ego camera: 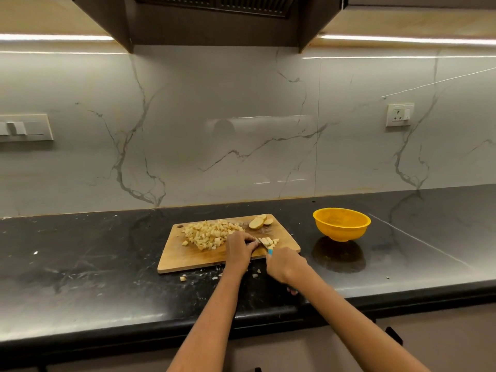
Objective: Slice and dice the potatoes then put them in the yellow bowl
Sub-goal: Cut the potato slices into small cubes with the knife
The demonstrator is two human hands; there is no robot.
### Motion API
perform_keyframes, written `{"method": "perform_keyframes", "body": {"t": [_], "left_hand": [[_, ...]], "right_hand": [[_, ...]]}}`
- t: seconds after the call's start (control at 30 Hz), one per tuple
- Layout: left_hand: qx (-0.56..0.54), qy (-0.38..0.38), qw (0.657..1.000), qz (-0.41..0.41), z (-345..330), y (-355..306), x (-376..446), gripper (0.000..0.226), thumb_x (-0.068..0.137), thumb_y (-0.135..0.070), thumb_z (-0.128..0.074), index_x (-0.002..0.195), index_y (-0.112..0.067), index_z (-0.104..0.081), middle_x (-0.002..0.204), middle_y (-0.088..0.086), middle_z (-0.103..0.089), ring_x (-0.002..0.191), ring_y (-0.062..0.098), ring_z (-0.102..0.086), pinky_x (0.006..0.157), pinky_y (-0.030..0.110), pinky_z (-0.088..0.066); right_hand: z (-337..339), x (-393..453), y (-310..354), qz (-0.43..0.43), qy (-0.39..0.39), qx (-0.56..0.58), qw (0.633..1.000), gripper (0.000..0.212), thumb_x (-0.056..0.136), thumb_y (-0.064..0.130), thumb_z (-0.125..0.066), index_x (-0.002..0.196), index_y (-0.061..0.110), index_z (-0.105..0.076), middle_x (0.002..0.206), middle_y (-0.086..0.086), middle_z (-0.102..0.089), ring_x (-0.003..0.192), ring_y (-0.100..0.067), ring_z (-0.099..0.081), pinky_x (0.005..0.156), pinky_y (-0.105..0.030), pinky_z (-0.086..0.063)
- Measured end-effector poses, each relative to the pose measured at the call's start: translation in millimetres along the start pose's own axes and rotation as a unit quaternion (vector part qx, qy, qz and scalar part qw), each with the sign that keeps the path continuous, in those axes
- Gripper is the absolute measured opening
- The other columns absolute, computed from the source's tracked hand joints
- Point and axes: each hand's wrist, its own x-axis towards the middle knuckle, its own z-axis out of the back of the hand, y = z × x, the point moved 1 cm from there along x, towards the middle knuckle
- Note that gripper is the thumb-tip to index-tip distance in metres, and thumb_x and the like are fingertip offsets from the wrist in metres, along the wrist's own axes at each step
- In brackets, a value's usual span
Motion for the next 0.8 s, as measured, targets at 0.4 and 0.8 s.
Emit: {"method": "perform_keyframes", "body": {"t": [0.4, 0.8], "left_hand": [[0.013, -0.01, 0.999, 0.032, 1.7, 2.7, 4.1, 0.033, 0.085, -0.007, -0.064, 0.119, -0.006, -0.062, 0.121, 0.009, -0.063, 0.117, 0.019, -0.055, 0.101, 0.025, -0.038], [0.004, -0.047, 0.998, 0.048, 27.3, 17.0, -6.9, 0.038, 0.082, -0.006, -0.068, 0.119, -0.004, -0.061, 0.121, 0.012, -0.063, 0.115, 0.021, -0.055, 0.098, 0.024, -0.037]], "right_hand": [[8.2, 4.8, -18.0, -0.029, -0.118, 0.022, 0.992, 0.037, 0.101, 0.027, -0.037, 0.12, 0.002, -0.057, 0.116, -0.013, -0.062, 0.104, -0.027, -0.063, 0.086, -0.036, -0.053], [-2.6, 6.8, 19.5, -0.008, -0.026, 0.048, 0.998, 0.028, 0.096, 0.012, -0.038, 0.096, -0.003, -0.061, 0.091, -0.012, -0.067, 0.08, -0.025, -0.066, 0.052, -0.023, -0.04]]}}
